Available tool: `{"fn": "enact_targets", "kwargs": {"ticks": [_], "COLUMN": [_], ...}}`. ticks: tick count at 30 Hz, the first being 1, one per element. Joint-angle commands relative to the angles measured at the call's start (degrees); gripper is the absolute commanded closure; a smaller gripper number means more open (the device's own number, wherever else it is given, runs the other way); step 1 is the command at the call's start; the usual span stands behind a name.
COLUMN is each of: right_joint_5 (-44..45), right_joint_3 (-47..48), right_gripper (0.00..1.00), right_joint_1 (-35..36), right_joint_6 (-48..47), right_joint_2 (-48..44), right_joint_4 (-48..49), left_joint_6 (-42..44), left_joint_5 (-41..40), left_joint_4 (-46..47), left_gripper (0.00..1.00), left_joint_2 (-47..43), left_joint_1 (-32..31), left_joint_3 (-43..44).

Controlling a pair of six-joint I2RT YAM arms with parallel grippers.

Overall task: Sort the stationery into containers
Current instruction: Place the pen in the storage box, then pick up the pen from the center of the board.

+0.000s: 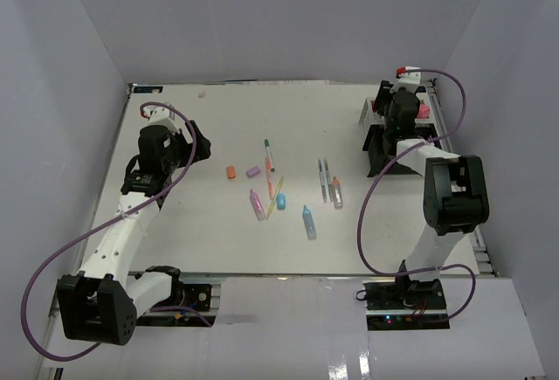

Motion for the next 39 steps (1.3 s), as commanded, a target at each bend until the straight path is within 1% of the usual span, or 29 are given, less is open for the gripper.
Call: {"fn": "enact_targets", "kwargs": {"ticks": [1,2,5,6,7,8,10,12,15,16,17,19,20,21,22,23,24,25,26,27,28,29,30,31,32,33,34,39], "right_joint_5": [-0.6,-0.6,-1.6,-2.0,-2.3,-2.3,-2.3,-4.6,-8.5,-9.5,-10.3,-11.5,-12.1,-13.3,-13.9,-14.3,-14.2,-14.3,-13.5,-13.3,-12.7,-11.8,-11.4,-10.7,-10.5,-10.6,-10.5,-11.4], "right_joint_3": [0.0,0.4,2.8,3.5,5.6,6.5,7.5,6.9,2.0,0.3,-3.3,-6.7,-8.4,-11.5,-13.1,-14.8,-18.2,-19.8,-21.3,-22.6,-24.8,-25.8,-26.8,-28.5,-29.4,-30.1,-31.4,-34.3], "right_gripper": [0.4,0.36,0.34,0.34,0.34,0.34,0.33,0.32,0.24,0.22,0.19,0.15,0.1,0.08,0.05,0.04,0.04,0.03,0.03,0.03,0.03,0.03,0.03,0.04,0.04,0.04,0.04,0.04], "right_joint_1": [0.6,0.8,2.7,3.5,5.2,6.3,9.0,10.1,10.9,11.0,10.9,10.9,10.9,10.9,10.9,10.9,10.9,10.9,10.9,10.9,10.9,10.9,10.9,10.9,10.9,10.9,10.9,10.8], "right_joint_6": [0.5,0.6,0.8,1.0,1.2,1.4,2.6,5.7,8.9,10.6,11.4,13.7,14.4,15.2,16.5,17.1,17.4,17.8,18.0,18.0,17.9,17.7,17.5,17.1,16.9,16.7,16.4,15.4], "right_joint_2": [-4.8,-6.6,-10.0,-10.8,-11.5,-12.8,-14.3,-17.4,-23.5,-25.2,-28.8,-32.2,-35.6,-37.3,-40.7,-42.5,-44.4,-48.2,-49.9,-51.7,-54.8,-56.3,-57.6,-60.1,-61.1,-62.0,-63.5,-65.9], "right_joint_4": [0.9,-3.1,-10.2,-15.6,-19.0,-25.2,-30.9,-37.8,-42.2,-43.4,-43.5,-44.3,-44.3,-44.3,-44.1,-43.6,-43.2,-42.2,-42.1,-42.1,-42.0,-42.3,-42.2,-42.3,-42.4,-42.3,-42.3,-42.9], "left_joint_6": [0.4,0.3,0.1,0.1,-0.2,-0.3,-1.0,-2.1,-5.0,-5.5,-6.0,-6.4,-6.7,-7.7,-8.4,-9.0,-10.2,-10.8,-11.5,-12.3,-13.9,-14.8,-16.3,-16.8,-17.3,-17.7,-18.3,-19.3], "left_joint_5": [0.6,0.7,1.0,1.0,0.9,0.8,0.5,1.1,4.9,5.9,5.7,2.7,1.2,-1.0,-2.5,-3.6,-6.2,-7.7,-9.1,-10.2,-11.9,-12.5,-13.4,-14.0,-14.9,-15.5,-16.7,-20.5], "left_joint_4": [-0.1,0.0,-0.1,-0.1,-0.2,-0.5,-0.8,-1.7,-5.2,-6.2,-8.3,-10.8,-13.3,-14.5,-15.5,-17.2,-18.0,-18.7,-20.3,-21.0,-21.7,-23.2,-23.8,-24.9,-25.5,-26.2,-26.9,-30.7], "left_gripper": [0.02,0.02,0.02,0.02,0.02,0.02,0.02,0.02,0.02,0.02,0.02,0.02,0.02,0.02,0.02,0.02,0.02,0.02,0.02,0.02,0.02,0.02,0.02,0.04,0.05,0.06,0.08,0.23], "left_joint_2": [-0.4,-0.6,-1.0,-1.1,-1.1,-1.2,-0.7,0.6,2.9,4.8,5.9,9.7,11.5,13.2,16.9,18.9,20.9,22.9,27.1,29.3,31.4,35.5,37.5,41.3,41.3,44.8,46.6,55.4], "left_joint_1": [0.2,0.2,0.2,0.2,0.2,0.2,0.2,0.2,-0.2,-0.8,-1.7,-6.4,-8.0,-11.1,-12.8,-16.1,-17.8,-19.5,-22.3,-23.6,-24.5,-25.9,-26.4,-27.5,-27.9,-28.1,-28.1,-28.2], "left_joint_3": [-0.1,-0.1,0.0,0.0,0.1,0.1,0.2,0.8,3.2,4.1,5.1,9.2,10.9,14.6,16.3,18.1,21.5,23.3,25.2,26.9,30.4,32.1,33.9,37.3,39.0,40.7,43.9,51.4]}}
